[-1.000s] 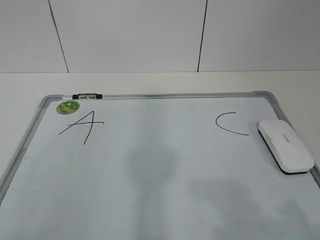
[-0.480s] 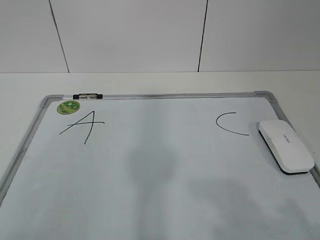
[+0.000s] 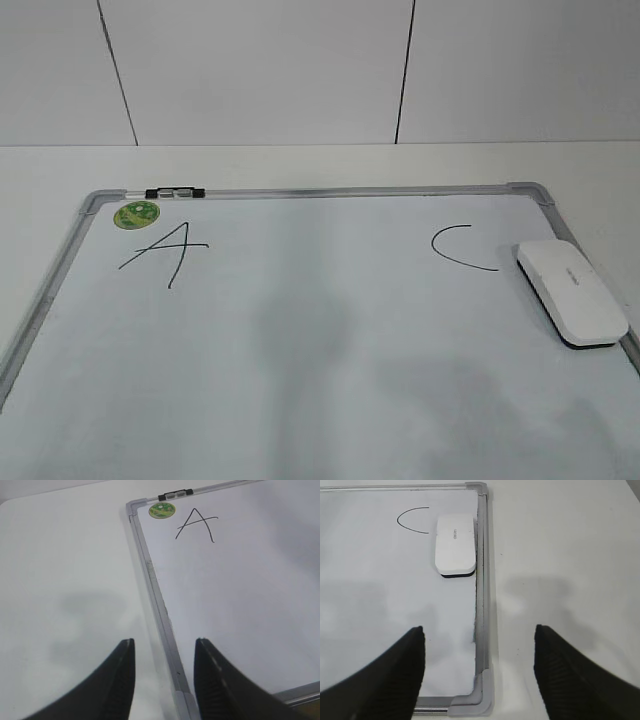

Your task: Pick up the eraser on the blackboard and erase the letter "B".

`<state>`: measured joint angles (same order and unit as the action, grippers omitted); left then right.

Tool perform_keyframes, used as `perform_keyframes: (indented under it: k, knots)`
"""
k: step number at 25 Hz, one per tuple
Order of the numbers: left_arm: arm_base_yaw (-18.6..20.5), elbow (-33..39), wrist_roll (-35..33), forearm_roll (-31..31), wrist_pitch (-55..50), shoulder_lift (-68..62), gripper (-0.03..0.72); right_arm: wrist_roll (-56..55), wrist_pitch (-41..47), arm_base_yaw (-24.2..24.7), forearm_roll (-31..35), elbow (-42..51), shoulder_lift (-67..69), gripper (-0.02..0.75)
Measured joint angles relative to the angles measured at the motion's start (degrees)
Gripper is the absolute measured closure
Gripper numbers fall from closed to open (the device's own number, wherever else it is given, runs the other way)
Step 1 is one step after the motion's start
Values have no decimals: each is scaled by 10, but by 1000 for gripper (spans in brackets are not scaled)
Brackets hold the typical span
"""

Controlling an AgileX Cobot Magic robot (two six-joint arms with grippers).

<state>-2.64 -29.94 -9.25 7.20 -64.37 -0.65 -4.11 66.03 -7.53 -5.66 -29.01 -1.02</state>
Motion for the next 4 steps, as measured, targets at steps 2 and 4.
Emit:
perform_keyframes:
  k: [2, 4]
  knots:
    - [0, 0, 0, 0, 0, 0, 401, 0, 0, 0, 0, 0, 0, 189]
    - [0, 0, 0, 0, 0, 0, 402, 0, 0, 0, 0, 0, 0, 189]
